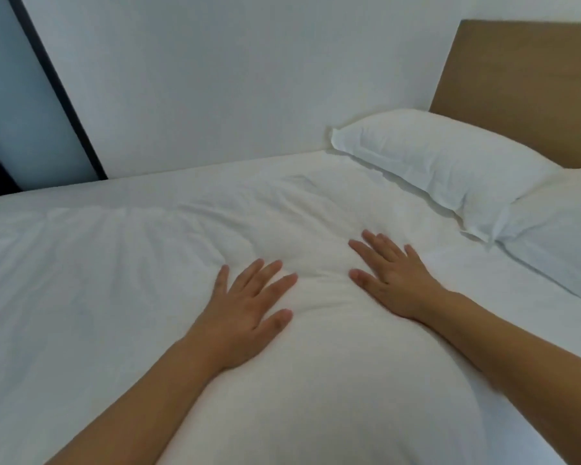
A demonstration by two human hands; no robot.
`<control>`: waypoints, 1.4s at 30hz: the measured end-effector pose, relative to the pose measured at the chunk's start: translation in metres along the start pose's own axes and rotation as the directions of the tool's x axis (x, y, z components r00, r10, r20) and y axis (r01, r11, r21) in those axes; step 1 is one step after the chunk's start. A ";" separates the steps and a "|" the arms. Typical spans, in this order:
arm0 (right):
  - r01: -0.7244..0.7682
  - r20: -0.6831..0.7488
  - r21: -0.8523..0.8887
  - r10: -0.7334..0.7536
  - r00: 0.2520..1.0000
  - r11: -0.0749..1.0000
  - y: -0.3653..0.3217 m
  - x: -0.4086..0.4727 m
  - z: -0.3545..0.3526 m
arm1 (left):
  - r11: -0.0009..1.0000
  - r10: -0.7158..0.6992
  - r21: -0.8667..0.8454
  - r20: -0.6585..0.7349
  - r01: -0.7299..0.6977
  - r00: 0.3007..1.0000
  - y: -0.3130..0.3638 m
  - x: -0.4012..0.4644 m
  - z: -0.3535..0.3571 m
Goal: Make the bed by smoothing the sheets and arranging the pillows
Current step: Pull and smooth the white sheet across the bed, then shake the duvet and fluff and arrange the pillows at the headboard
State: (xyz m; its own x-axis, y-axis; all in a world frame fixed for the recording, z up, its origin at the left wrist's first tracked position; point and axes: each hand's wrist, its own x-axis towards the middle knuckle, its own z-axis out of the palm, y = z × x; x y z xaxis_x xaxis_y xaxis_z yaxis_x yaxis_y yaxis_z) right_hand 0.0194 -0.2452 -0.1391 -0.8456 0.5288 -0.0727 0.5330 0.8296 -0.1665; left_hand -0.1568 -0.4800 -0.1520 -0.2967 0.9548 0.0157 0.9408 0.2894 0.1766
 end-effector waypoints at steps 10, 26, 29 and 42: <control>-0.171 0.206 0.495 0.076 0.976 0.852 0.117 -0.003 0.014 | 0.879 0.433 0.146 0.153 -0.454 0.888 0.160 0.007 0.022; -0.363 -0.270 -0.067 0.333 0.903 0.929 0.358 0.146 -0.088 | 0.976 -0.136 0.193 0.163 0.104 0.977 0.193 0.438 -0.057; -0.446 -0.302 -0.096 0.401 0.865 0.890 0.397 0.203 -0.072 | 0.976 -0.116 0.200 0.122 0.090 0.986 0.184 0.516 -0.014; -0.421 -0.599 -0.043 0.314 0.736 0.906 0.542 0.323 0.050 | 0.987 0.119 0.148 -0.465 -0.056 0.877 0.151 0.780 0.180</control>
State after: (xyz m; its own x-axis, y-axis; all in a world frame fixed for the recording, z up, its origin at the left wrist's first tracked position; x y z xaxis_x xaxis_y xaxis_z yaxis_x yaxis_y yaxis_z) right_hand 0.0339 0.3663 -0.3021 -0.4388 0.7573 0.4837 0.8404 0.5365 -0.0775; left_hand -0.2168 0.3209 -0.2905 -0.2245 0.8409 0.4925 0.9698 0.2424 0.0282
